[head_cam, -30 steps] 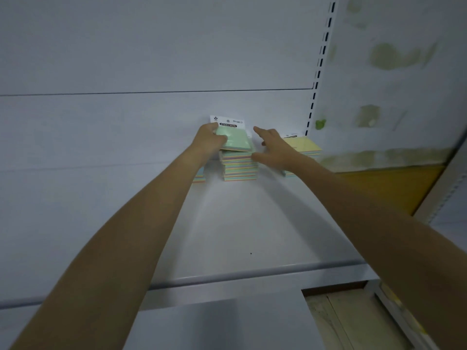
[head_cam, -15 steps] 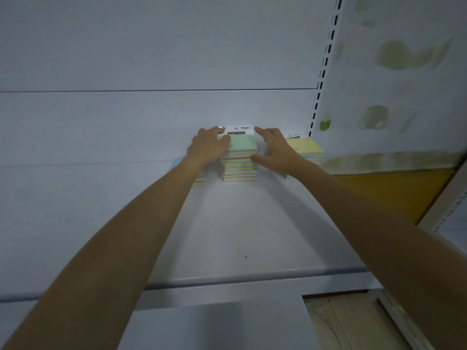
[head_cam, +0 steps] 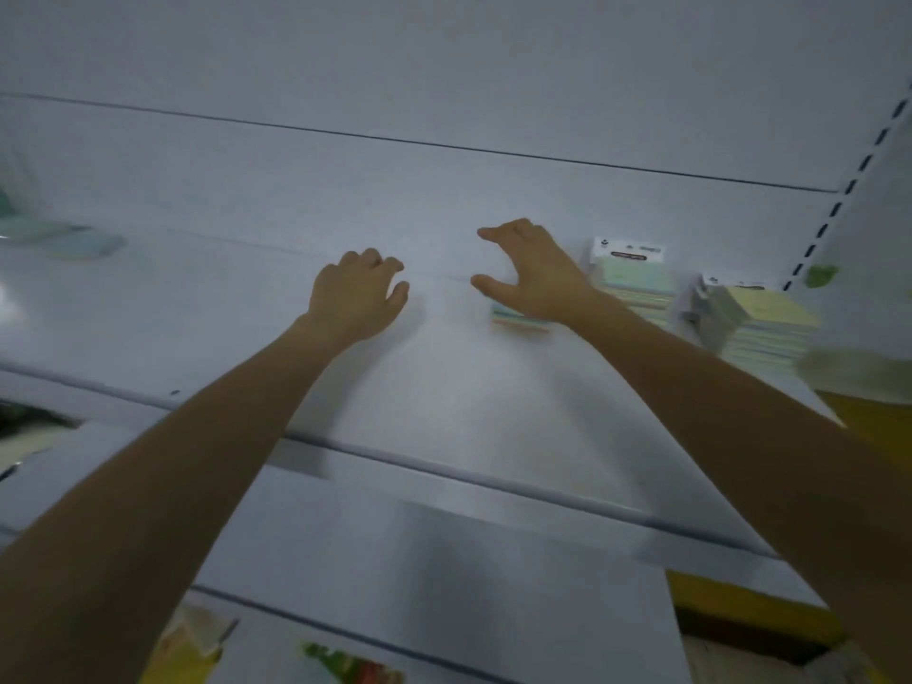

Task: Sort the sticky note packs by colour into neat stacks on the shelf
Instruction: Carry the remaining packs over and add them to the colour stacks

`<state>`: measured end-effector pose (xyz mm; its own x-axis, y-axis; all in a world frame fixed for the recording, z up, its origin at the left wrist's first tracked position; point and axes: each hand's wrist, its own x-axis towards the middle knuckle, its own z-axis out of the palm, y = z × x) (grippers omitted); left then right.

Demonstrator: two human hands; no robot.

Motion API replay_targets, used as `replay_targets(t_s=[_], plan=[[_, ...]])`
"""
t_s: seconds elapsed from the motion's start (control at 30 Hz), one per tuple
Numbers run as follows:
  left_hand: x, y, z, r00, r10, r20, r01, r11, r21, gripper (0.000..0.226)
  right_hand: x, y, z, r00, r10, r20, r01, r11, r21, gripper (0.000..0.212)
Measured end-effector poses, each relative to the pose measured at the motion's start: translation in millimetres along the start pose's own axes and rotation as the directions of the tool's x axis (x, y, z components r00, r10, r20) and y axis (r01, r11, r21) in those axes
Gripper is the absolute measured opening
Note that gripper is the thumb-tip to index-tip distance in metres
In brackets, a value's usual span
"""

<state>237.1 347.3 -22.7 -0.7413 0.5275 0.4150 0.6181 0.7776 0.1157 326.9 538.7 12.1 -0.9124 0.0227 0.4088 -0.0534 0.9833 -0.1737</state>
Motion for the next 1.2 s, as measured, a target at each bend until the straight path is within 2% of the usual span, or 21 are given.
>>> replay_targets(t_s=[0.13,0.33,0.53,0.7,0.9,1.03,1.2], plan=[[-30,-98,-25,0.996,-0.089,0.027,0.087,0.994,0.066,0.043,39,-85,36,0.993,-0.098,0.062,0.1,0.995,-0.021,0.061],[-75,-243,-62,0.982,-0.186,-0.007,0.186,0.978,0.096,0.042,100,-207,94,0.98,-0.147,0.136,0.151,0.988,-0.016,0.062],[-93,-342,-84,0.951,-0.31,-0.004,0.309,0.946,0.098,0.041,154,-292,148,0.958,-0.205,0.199,0.2,0.979,0.042,0.061],[-76,-422,-79,0.941,-0.339,-0.003,0.337,0.934,0.123,0.04,211,-340,200,0.942,-0.243,0.232,0.23,0.97,0.086,0.06],[-31,-496,-68,0.943,-0.332,0.021,0.326,0.935,0.139,0.04,289,-352,246,0.962,-0.125,0.242,0.074,0.975,0.21,0.061],[0,-535,-62,0.937,-0.349,0.008,0.346,0.933,0.101,0.04,329,-363,270,0.959,-0.018,0.281,-0.027,0.987,0.157,0.064],[36,-572,-47,0.924,-0.367,0.104,0.364,0.93,0.053,0.043,352,-379,289,0.927,0.17,0.336,-0.199,0.978,0.055,0.077]])
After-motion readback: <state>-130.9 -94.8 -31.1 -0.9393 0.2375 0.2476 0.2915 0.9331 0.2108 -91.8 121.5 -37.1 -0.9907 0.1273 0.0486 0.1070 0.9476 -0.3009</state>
